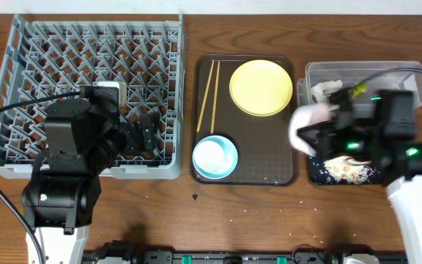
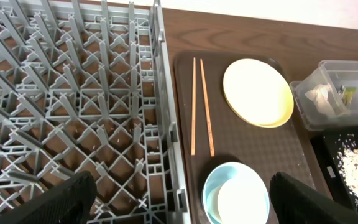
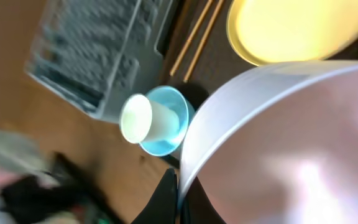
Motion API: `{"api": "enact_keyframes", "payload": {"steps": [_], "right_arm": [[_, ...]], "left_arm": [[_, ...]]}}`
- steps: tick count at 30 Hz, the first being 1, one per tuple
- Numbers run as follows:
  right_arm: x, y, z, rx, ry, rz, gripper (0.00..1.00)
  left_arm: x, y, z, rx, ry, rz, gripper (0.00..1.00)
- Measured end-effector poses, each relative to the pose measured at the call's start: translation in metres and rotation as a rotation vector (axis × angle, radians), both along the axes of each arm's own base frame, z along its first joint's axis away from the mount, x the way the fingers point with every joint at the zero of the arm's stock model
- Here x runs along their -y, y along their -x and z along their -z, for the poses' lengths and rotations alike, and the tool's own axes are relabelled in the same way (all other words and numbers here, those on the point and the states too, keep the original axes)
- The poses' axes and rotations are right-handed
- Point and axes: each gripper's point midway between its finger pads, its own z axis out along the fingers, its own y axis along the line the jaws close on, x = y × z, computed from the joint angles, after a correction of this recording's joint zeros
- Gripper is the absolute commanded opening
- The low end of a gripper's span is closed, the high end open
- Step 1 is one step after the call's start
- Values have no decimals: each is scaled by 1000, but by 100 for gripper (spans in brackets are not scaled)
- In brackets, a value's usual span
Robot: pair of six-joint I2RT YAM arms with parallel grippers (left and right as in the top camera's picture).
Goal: Sort waste into correct bins and load items into the dishwasher
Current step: 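Carry the emptied cup left over the brown tray toward the rack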
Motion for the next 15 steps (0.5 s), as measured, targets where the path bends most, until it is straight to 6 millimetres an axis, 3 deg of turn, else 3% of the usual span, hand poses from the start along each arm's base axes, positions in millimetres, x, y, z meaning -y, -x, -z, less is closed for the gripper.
{"api": "enact_keyframes", "payload": {"steps": [5, 8, 13, 15], "right_arm": [[-42, 2, 31, 33, 246, -26, 1], [-63, 2, 64, 0, 371, -20, 1], [-71, 0, 122, -84, 558, 14, 2], [-68, -2, 141, -119, 607, 31, 13]], "left_arm": [[0, 0, 0, 0, 0, 0, 91], [0, 0, 0, 0, 0, 0, 90], [0, 0, 0, 0, 0, 0, 90], [0, 0, 0, 0, 0, 0, 91]]}}
